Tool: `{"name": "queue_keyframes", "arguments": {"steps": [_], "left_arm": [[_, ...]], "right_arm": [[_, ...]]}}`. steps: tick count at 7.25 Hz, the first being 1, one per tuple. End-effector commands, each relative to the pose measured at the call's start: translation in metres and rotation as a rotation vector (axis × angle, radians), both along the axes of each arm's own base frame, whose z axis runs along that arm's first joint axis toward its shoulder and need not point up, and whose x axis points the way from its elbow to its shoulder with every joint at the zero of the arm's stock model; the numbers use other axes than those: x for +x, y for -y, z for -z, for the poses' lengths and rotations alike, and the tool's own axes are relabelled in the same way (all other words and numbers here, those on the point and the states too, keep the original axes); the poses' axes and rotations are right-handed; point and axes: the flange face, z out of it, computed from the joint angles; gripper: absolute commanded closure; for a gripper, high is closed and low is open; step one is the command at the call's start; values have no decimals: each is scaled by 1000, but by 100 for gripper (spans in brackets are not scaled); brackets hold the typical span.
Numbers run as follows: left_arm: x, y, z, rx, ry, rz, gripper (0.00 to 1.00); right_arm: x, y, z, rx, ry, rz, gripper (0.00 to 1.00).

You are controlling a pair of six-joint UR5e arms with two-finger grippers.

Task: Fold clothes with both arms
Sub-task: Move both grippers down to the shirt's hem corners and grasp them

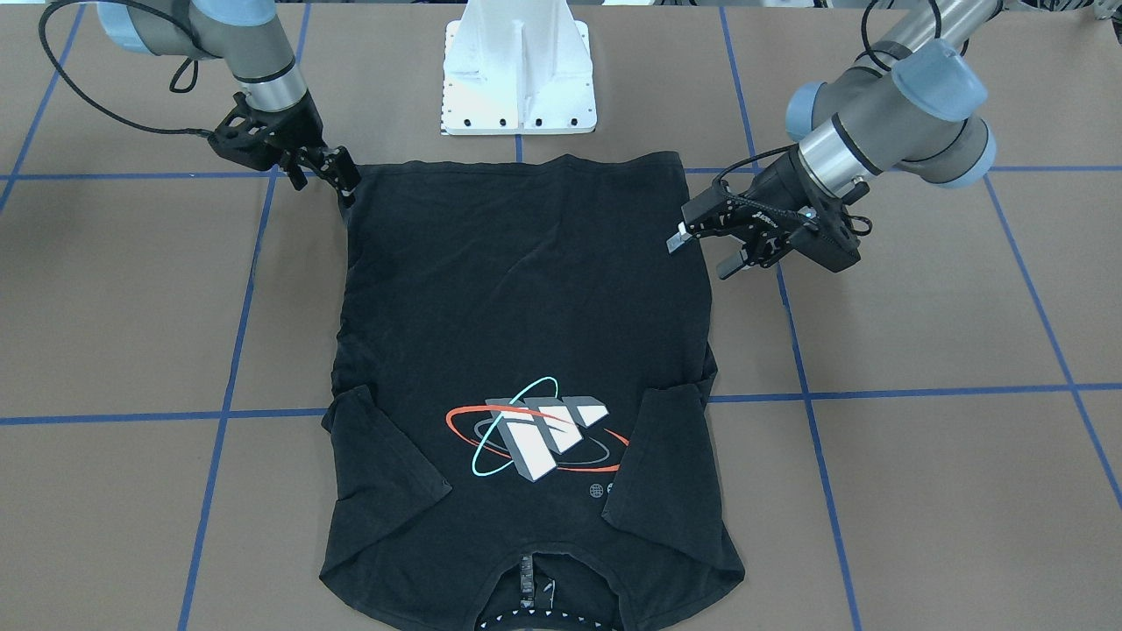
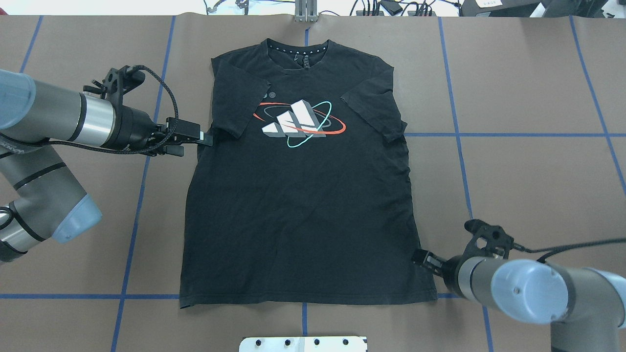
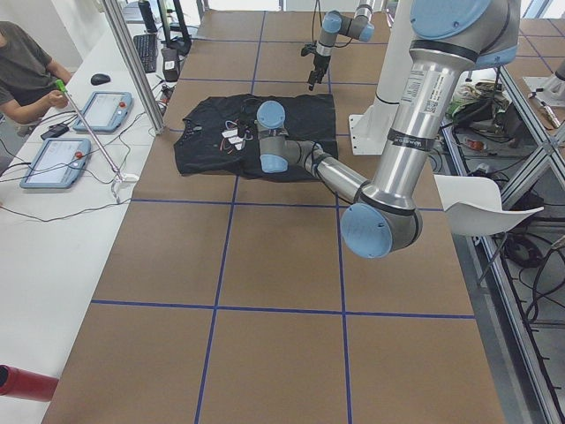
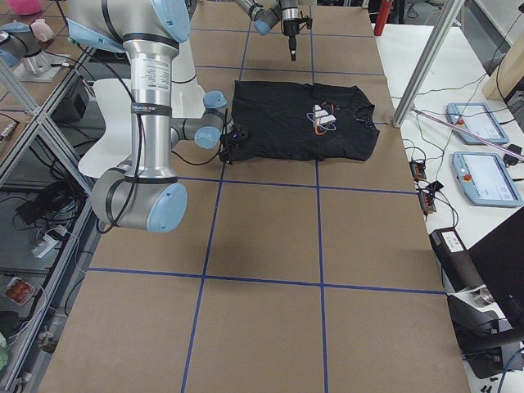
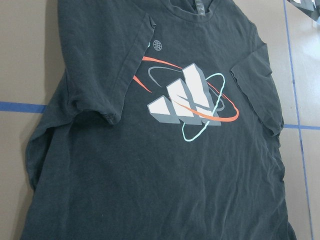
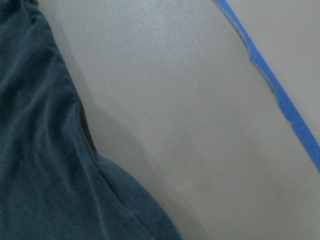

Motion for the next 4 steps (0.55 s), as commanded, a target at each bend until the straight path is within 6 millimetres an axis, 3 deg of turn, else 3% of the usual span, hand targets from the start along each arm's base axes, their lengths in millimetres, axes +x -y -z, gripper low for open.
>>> {"name": "queue_keyframes", "arguments": {"steps": [1, 4], "left_arm": [[-1, -1, -1, -1, 1, 0, 0], [-5, -2, -6, 0, 9, 36, 0]], "right_arm": [[-13, -26, -2, 7, 0, 7, 8], [-11, -25, -2, 10, 0, 4, 27]]}}
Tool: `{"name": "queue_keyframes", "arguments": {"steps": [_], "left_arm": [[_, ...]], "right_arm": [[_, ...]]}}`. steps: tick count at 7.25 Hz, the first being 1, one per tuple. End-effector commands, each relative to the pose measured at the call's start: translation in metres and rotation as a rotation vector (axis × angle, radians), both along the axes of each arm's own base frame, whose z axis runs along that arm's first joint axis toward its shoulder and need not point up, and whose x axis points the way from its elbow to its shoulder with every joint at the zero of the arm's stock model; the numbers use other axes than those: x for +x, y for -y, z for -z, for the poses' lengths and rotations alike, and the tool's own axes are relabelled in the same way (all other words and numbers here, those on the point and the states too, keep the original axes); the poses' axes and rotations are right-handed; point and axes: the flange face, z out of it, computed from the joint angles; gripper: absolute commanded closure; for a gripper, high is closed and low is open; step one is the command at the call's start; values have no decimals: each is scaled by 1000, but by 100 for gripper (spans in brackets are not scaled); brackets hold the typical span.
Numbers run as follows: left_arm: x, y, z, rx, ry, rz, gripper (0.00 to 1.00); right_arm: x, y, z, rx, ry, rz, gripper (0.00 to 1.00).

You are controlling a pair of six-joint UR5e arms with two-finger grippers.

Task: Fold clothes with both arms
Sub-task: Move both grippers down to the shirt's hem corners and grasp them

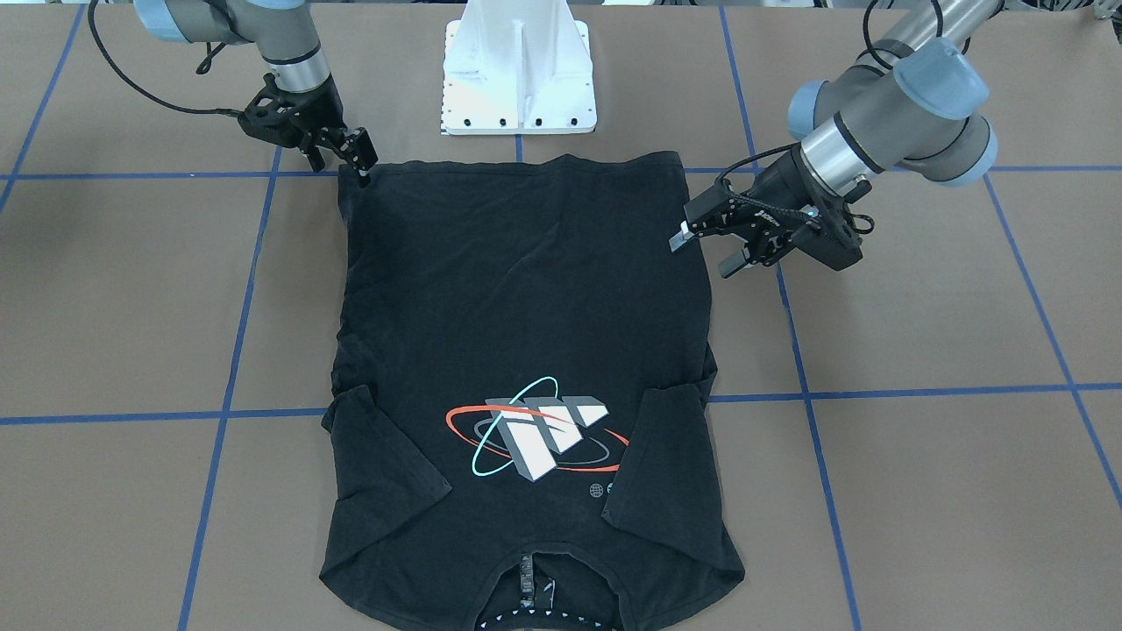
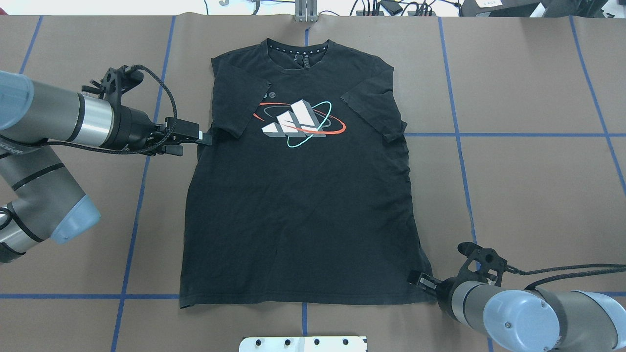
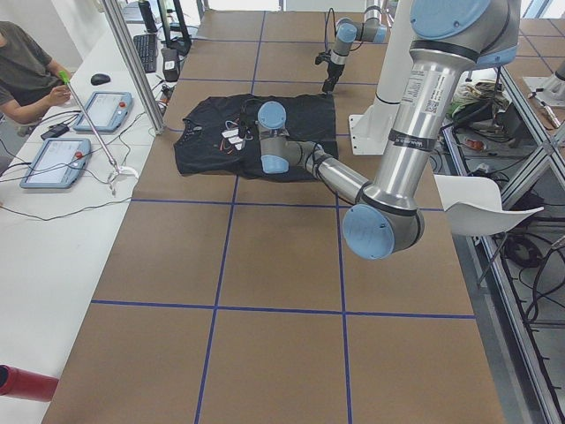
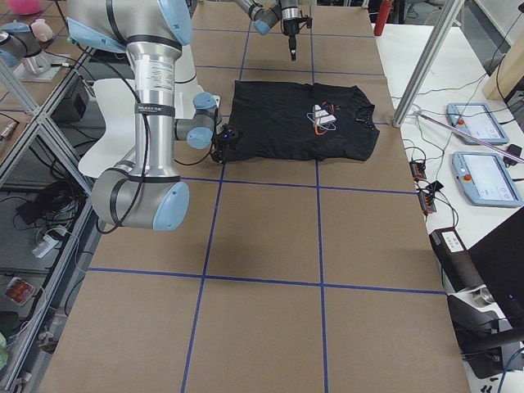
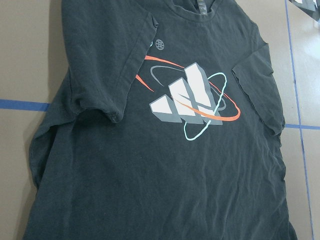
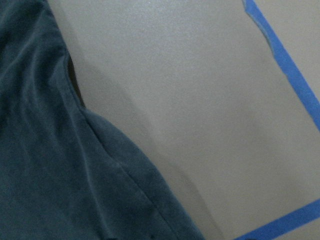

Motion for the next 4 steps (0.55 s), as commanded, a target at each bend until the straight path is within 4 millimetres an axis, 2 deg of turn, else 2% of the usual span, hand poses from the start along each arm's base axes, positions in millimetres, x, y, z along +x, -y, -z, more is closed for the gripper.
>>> {"name": "queue_keyframes", "arguments": {"steps": [1, 2, 4], "left_arm": [[-9, -8, -5, 0, 3, 20, 0], [-11, -10, -6, 1, 4, 20, 0], [-11, -10, -6, 0, 5, 20, 0]], "right_arm": [[-1, -1, -4, -1, -7, 1, 34], [-1, -1, -4, -1, -7, 1, 48], [-1, -2, -1, -2, -2, 1, 100]]}}
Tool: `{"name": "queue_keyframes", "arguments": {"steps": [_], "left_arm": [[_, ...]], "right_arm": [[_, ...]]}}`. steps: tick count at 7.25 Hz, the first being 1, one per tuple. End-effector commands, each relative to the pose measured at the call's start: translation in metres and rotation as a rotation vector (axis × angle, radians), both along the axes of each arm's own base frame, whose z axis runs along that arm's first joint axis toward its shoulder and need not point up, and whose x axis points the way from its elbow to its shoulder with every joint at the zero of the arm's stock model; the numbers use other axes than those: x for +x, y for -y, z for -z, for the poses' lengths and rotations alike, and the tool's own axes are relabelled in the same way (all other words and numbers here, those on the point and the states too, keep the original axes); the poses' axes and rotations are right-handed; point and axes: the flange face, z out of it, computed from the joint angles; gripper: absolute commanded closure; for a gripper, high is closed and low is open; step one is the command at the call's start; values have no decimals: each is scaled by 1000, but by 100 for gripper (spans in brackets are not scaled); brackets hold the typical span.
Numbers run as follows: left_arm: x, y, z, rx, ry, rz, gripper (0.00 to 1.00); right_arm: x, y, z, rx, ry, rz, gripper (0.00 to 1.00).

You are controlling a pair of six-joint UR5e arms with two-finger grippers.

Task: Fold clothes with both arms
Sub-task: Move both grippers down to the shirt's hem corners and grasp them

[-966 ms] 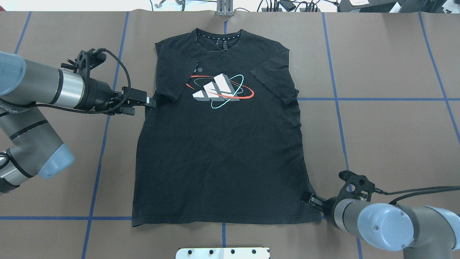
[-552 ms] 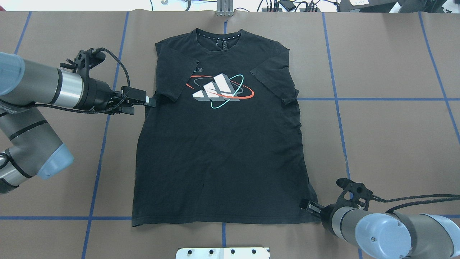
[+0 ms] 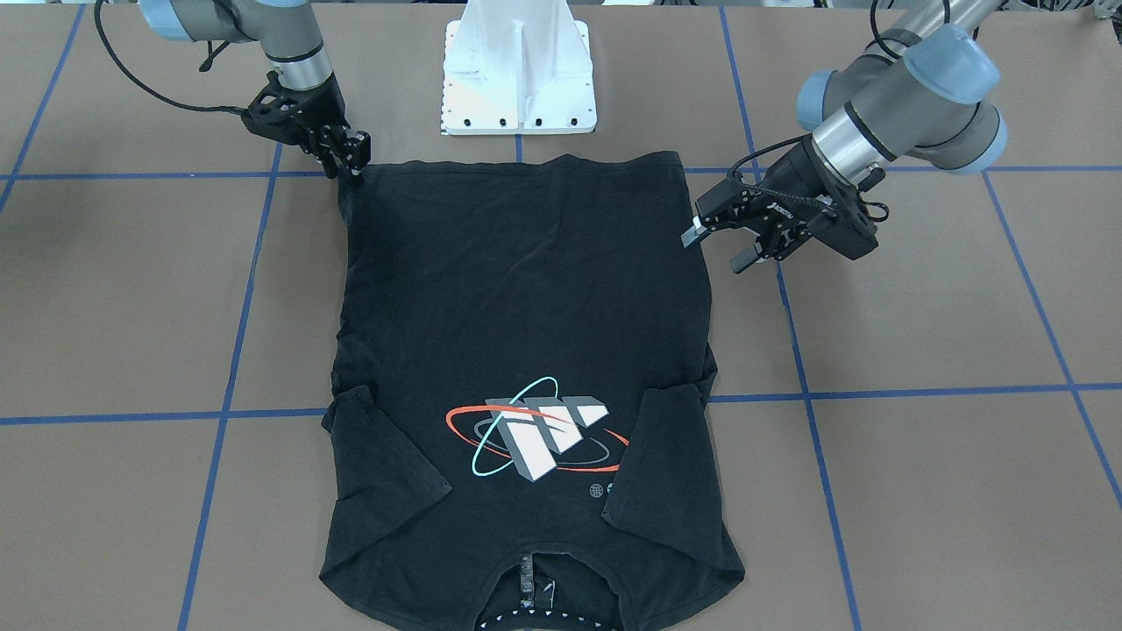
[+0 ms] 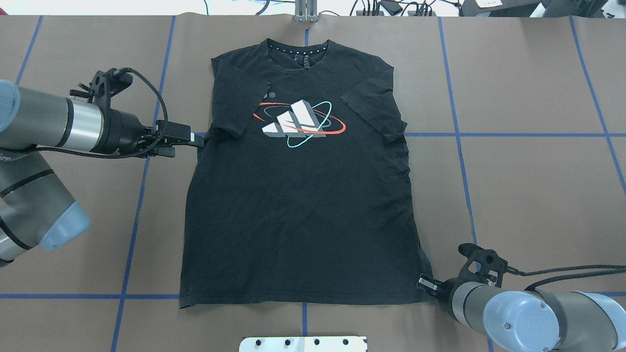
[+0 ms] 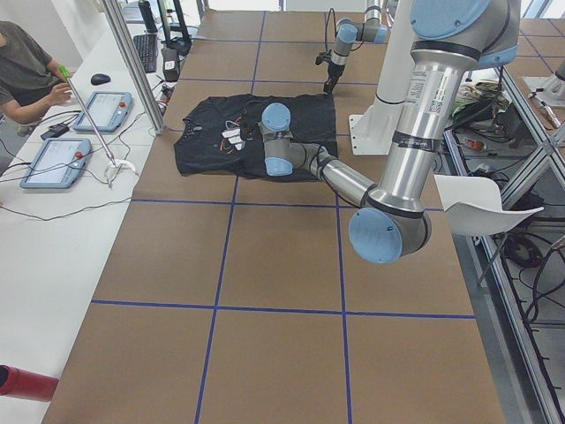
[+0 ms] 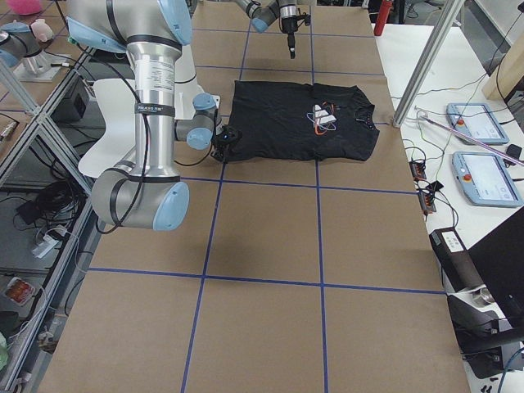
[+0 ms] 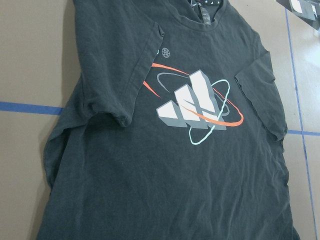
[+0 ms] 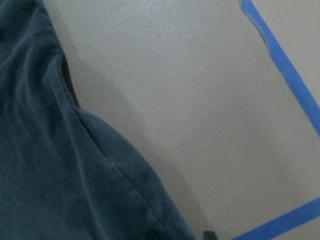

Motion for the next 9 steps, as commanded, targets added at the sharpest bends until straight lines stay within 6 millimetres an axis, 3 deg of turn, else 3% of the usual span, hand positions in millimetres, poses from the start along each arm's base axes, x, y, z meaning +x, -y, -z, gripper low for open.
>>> {"name": "queue_keyframes", "arguments": {"steps": [1, 3, 4, 5, 6, 7, 9], "left_arm": [[-1, -1, 0, 0, 0, 0, 0], [3, -10, 10, -69, -31, 33, 0], [5, -42, -5, -84, -16, 62, 0], [8, -88, -16, -130, -2, 100, 1], [19, -121, -32, -192, 27, 135, 1], [48, -148, -50, -258, 99, 177, 2], [82, -188, -52, -352, 201, 182, 11]], "right_arm": [[1, 0, 5, 0, 11, 0, 100], [13, -2, 21, -3, 44, 6, 100], [28, -3, 22, -5, 44, 8, 100], [34, -5, 26, -8, 50, 14, 100], [35, -6, 28, -14, 56, 21, 100], [35, -5, 27, -16, 54, 20, 100], [38, -5, 32, -13, 63, 20, 100]]}}
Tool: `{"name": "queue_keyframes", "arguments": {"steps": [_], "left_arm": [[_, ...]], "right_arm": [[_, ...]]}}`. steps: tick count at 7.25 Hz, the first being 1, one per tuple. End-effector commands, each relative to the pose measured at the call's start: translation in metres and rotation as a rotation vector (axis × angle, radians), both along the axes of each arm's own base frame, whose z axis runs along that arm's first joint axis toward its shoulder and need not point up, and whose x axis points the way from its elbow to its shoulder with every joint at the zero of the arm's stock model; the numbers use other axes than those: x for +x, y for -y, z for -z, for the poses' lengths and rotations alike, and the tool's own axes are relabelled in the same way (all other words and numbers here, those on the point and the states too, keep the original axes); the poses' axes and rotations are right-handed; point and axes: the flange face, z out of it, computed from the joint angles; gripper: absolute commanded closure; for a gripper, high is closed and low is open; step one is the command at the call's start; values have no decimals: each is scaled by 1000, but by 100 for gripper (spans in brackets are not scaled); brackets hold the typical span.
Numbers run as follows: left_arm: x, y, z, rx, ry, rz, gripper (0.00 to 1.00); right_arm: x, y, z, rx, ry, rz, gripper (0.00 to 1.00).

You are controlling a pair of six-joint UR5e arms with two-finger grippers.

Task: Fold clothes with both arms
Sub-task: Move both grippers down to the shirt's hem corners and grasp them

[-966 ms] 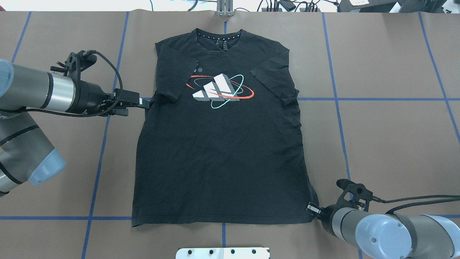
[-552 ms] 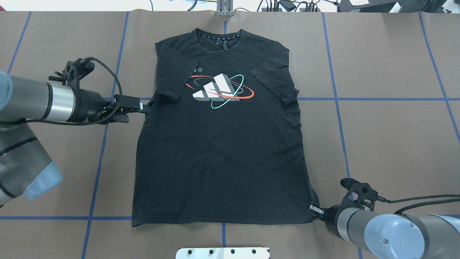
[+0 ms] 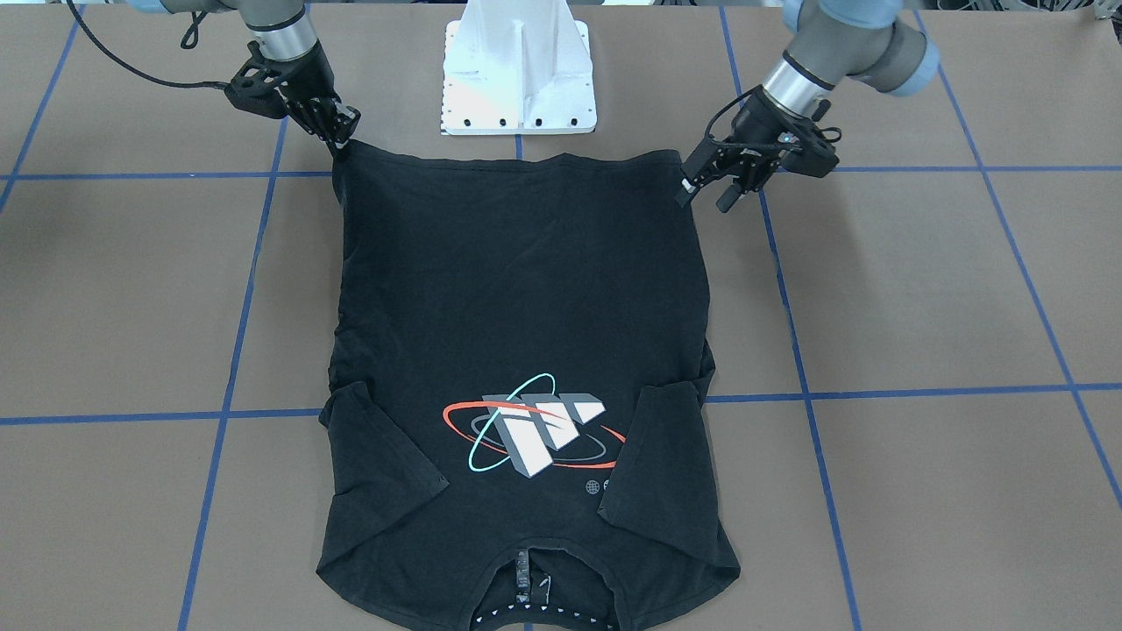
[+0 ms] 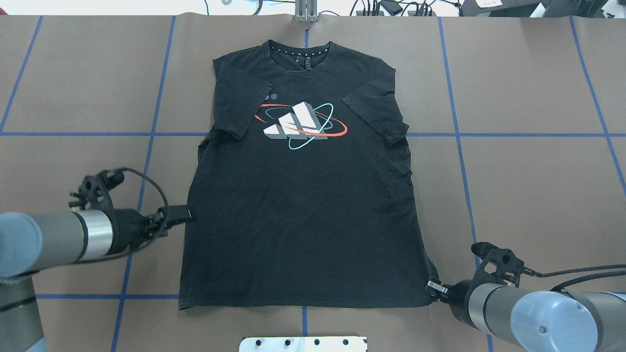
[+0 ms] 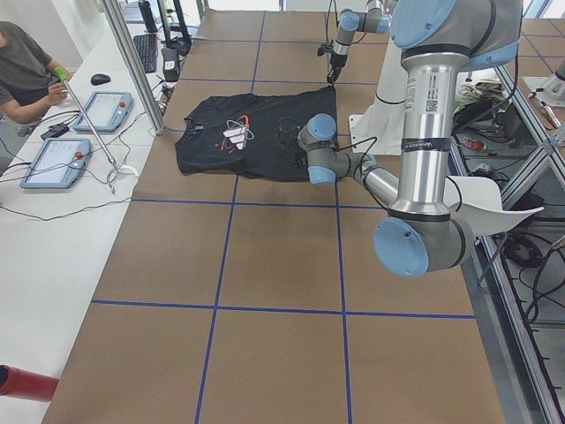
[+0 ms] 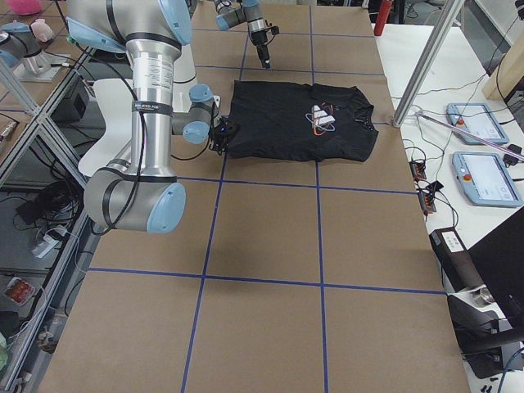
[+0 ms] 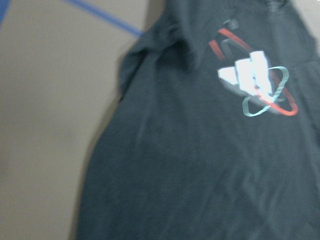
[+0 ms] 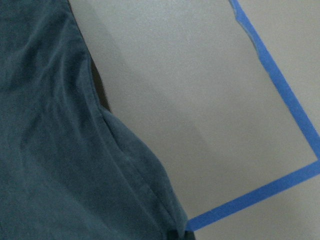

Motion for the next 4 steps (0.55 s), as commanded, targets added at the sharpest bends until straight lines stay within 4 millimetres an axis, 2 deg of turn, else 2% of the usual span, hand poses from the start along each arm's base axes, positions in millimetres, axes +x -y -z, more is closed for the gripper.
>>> {"name": "queue_keyframes", "arguments": {"steps": [1, 2, 3, 4], "left_arm": [[39, -57, -10, -104, 76, -33, 14], [52, -81, -12, -137, 101, -55, 18], [57, -99, -6, -159, 94, -81, 21], [55, -101, -2, -165, 121, -83, 22]], "right_arm": [[1, 0, 2, 1, 3, 1, 100], [1, 0, 2, 1, 5, 1, 100], [1, 0, 4, 2, 8, 0, 100], [1, 0, 4, 2, 8, 0, 100]]}}
